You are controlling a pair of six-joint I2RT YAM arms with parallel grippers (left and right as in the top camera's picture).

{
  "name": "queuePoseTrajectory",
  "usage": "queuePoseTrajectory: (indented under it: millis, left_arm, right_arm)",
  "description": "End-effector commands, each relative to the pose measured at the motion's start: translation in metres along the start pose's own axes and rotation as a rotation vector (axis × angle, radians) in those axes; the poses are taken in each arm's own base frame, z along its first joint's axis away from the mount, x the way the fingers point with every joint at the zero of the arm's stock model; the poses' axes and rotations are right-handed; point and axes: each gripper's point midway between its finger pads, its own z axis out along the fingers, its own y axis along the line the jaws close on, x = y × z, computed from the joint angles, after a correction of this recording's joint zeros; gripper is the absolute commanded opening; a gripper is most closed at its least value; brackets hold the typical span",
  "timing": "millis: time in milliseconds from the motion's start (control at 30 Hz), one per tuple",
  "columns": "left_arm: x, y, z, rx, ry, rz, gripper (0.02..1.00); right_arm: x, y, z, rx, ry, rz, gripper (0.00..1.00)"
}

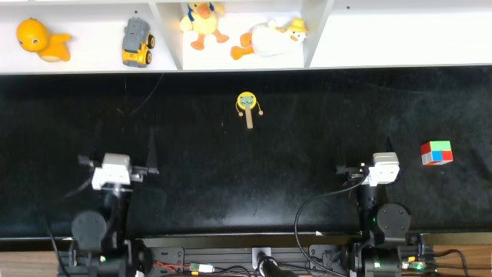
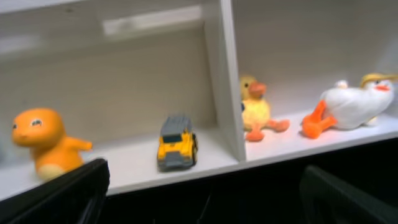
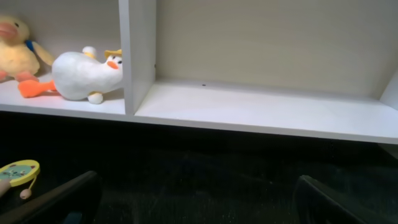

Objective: Store Toys

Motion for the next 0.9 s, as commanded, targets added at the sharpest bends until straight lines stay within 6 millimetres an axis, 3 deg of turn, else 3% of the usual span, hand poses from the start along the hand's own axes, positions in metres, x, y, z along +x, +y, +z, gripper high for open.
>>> queuePoseTrajectory:
  millis: [33, 200, 900]
  left_arm:
    - [0.017, -0.002, -0.008, -0.026, 0.053, -0.016, 0.998]
    - [0.063, -0.006, -0.017, -0.025, 0.243, -0.044, 0.998]
    - [0.061, -0.005, -0.017, -0.031, 0.237, -0.052, 0.998]
  right_arm:
    - [0.004, 0.000, 0.000, 0.004, 0.002, 0.008, 0.993]
    - [0.004, 0.000, 0.000, 0.004, 0.002, 0.008, 0.996]
    - [0.004, 0.000, 0.000, 0.004, 0.002, 0.008, 0.996]
